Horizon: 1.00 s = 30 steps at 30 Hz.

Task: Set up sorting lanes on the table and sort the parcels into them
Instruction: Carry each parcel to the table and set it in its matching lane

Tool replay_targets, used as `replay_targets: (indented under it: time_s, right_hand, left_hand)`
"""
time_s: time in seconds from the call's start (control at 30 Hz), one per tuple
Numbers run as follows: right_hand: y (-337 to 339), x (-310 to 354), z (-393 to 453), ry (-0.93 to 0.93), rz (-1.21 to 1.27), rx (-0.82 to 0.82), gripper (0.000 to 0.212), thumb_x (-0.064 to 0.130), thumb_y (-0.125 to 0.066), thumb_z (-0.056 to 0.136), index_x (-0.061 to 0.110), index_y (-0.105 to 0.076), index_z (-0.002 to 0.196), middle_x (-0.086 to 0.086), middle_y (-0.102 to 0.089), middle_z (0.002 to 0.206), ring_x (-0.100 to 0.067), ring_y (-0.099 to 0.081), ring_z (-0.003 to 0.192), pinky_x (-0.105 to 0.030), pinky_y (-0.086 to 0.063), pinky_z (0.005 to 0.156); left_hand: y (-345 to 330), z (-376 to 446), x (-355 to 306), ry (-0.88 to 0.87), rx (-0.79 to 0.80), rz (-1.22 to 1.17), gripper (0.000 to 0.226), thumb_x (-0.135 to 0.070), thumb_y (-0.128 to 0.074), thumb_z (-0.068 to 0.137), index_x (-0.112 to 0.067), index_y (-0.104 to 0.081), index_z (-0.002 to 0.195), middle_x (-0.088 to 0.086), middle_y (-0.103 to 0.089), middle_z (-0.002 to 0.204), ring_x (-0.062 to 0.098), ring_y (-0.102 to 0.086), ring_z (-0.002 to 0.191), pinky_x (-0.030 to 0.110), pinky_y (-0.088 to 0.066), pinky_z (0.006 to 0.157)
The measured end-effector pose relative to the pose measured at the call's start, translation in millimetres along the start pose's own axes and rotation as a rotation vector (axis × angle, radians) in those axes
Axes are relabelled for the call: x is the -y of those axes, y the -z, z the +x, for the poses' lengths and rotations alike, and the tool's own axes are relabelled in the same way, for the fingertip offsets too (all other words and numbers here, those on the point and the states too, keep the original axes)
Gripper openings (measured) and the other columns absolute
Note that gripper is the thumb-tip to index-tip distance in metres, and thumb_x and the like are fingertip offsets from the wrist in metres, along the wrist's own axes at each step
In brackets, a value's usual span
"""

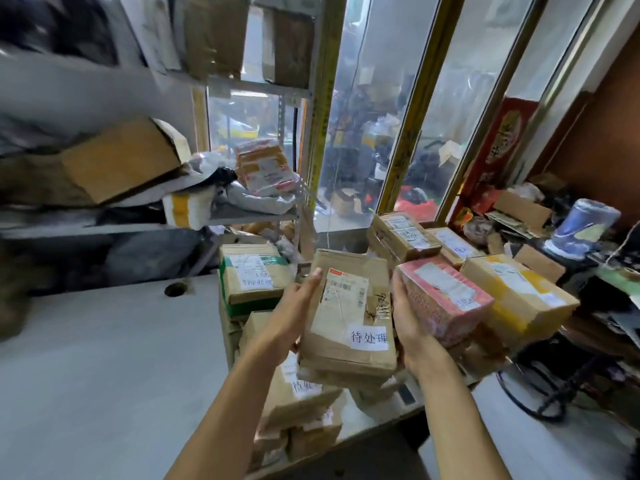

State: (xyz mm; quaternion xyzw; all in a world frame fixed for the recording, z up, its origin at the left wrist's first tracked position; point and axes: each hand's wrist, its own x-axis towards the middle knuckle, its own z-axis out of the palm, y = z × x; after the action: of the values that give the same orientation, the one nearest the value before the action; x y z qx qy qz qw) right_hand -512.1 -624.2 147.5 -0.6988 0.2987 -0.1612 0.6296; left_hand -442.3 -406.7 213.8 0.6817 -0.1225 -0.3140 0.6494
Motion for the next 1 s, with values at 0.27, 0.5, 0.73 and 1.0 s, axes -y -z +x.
replay_targets:
  time_s: [0.27,0.5,0.73,1.0]
  right_hand:
    - [-103.3,90.5,72.8,-0.021,-0.047,0.271,0.102,0.105,-0.031,0.066,0.049,-0.039,0.152,0.006,-0.034,0.164,-0.020,-0.033,0.150,-0.059,-0.025,0.123]
    - [-186.7,88.3,173.3,0.120,-0.086,0.330,0.075,0.094,-0.038,0.080,0.055,-0.047,0.143,0.022,-0.045,0.151,-0.013,-0.043,0.141,-0.052,-0.033,0.119]
    - [-215.8,117.4,133.1,0.023,-0.126,0.467,0.046,0.054,-0.032,0.108,0.029,-0.039,0.147,0.021,-0.042,0.127,-0.003,-0.032,0.131,-0.026,-0.023,0.119]
    - [-214.0,99.9,144.6,-0.086,-0.152,0.500,0.061,0.070,-0.025,0.101,0.034,-0.051,0.143,0.010,-0.055,0.144,-0.013,-0.051,0.132,-0.030,-0.041,0.111]
  left_hand:
    - [74.3,57.6,-36.7,-0.079,-0.235,-0.085,0.073,-0.086,-0.040,0.079,-0.032,-0.065,0.121,-0.011,-0.070,0.111,0.018,-0.064,0.106,0.047,-0.048,0.100]
    - [137.9,106.3,-50.6,-0.116,-0.424,-0.062,0.081,-0.094,-0.034,0.074,-0.039,-0.066,0.124,-0.010,-0.069,0.122,0.018,-0.061,0.115,0.051,-0.045,0.103]
    - [160.5,155.2,-7.8,-0.035,-0.486,0.018,0.088,-0.104,-0.030,0.062,-0.061,-0.043,0.137,-0.021,-0.053,0.144,0.017,-0.047,0.135,0.050,-0.035,0.114]
    - [158.4,150.1,-12.6,-0.045,-0.481,-0.043,0.091,-0.101,-0.033,0.063,-0.054,-0.046,0.140,-0.019,-0.051,0.147,0.015,-0.047,0.135,0.047,-0.036,0.115]
